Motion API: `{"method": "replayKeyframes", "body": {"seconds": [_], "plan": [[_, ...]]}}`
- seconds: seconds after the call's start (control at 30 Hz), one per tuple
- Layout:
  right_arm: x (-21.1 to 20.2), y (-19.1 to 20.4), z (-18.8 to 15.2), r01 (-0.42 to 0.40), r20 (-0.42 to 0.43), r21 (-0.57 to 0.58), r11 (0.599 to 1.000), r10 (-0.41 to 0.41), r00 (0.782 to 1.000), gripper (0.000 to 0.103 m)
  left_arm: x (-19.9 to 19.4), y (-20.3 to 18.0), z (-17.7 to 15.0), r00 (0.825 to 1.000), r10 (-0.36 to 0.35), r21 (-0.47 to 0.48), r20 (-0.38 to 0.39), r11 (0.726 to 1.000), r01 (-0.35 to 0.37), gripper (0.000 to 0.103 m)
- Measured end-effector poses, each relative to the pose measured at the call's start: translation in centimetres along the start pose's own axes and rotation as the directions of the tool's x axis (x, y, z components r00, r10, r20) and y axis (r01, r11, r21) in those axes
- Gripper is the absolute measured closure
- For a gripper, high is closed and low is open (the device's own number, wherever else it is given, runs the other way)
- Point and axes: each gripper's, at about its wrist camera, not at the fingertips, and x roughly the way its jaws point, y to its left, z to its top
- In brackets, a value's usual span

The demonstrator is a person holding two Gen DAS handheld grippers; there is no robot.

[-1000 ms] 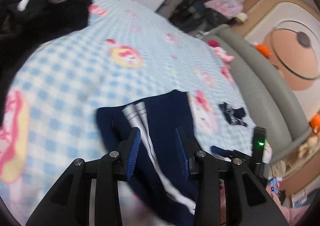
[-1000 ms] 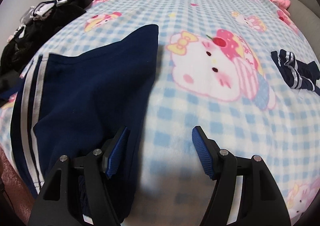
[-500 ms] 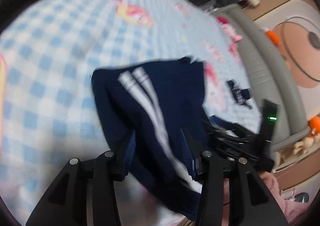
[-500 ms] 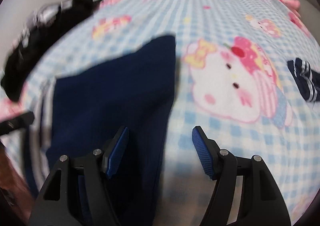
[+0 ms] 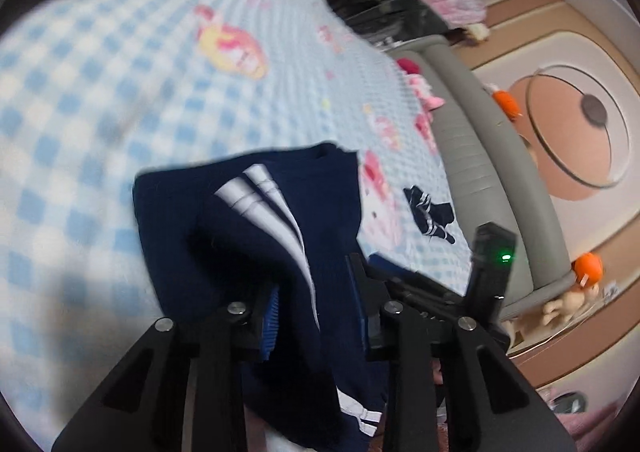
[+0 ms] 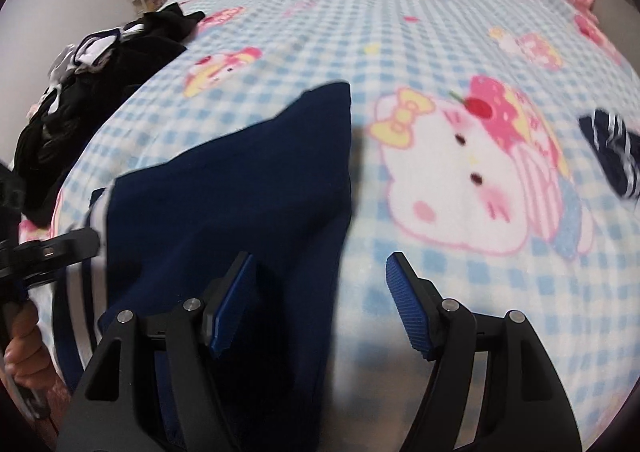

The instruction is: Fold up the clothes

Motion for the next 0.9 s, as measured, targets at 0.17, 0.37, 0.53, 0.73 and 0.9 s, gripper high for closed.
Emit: {"method": "replayKeyframes", "body": {"seconds": [0.17,0.37,0.53,0.73,0.9], "plan": [[-0.1,0.9,-0.8,0.019,0.007,-0.046,0.999,-0.019,1.000,0.034,-3.2,-0.2,0.2,0.987,0.100,0.020,0.123,0.994,-0.104,0.079],[-0.1,0.8,-0.7,0.040,0.010,-0.044,0.998,-0.040,0.999,0.034,-1.1,2.2,0.2,0.975,0.221,-0.036,0.028,0.975,-0.220,0.076],[-0.7,0.3,-0.7,0.062,0.015,-0.031,0.998,-0.061,0.998,0.034,-0.2,2.6,-0.5,0.957,0.288,-0.043,-0.023,0.956,-0.289,0.074],[-0.5,-0.8,-0.2,0.102,0.017,-0.059,0.993,-0.101,0.995,0.034,0.0,4.0,-0.6,0.971,0.235,-0.099,-0.043,0.966,-0.238,0.070],[-0.1,-1.3,1.7,0.071,0.009,-0.036,0.997,-0.071,0.997,0.034,0.7,1.6,0.5,0.961,0.275,0.012,0.029,0.961,-0.275,0.097]]}}
